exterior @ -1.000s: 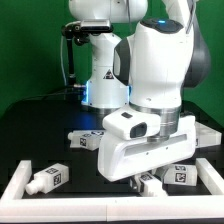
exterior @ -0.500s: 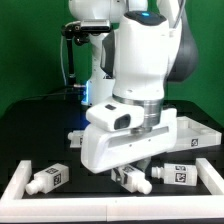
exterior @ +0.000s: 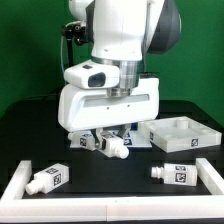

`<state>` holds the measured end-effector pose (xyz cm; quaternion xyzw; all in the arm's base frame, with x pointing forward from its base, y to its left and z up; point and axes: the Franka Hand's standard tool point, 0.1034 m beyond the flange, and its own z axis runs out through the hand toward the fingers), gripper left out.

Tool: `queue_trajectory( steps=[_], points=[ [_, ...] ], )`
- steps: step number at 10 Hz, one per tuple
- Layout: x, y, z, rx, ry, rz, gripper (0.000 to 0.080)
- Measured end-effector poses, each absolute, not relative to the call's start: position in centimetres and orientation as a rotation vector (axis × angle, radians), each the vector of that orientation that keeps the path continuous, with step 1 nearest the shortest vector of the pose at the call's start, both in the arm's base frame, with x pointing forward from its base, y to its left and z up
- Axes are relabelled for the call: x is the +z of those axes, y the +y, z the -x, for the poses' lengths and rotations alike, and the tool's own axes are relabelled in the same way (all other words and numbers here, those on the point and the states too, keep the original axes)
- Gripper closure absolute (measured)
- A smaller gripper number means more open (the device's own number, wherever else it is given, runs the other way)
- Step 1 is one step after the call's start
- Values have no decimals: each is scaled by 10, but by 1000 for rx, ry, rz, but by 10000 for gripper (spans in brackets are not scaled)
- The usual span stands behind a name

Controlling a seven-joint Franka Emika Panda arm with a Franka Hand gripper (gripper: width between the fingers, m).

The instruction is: Assemble one leg

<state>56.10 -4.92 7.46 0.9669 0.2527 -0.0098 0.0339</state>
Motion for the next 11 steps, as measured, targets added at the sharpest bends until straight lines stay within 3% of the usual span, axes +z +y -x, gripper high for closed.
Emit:
queue_trajectory(
  steps=[4, 6, 8, 10, 11],
  points=[
    [70, -60, -552, -52, 850, -2959, 515],
    [61, -86, -511, -92, 910, -2953, 515],
    [39, -123, -463, -46, 1003, -2913, 515],
    [26, -148, -446, -75, 980, -2929, 515],
    [18, -144, -440, -70, 985, -2926, 515]
  ],
)
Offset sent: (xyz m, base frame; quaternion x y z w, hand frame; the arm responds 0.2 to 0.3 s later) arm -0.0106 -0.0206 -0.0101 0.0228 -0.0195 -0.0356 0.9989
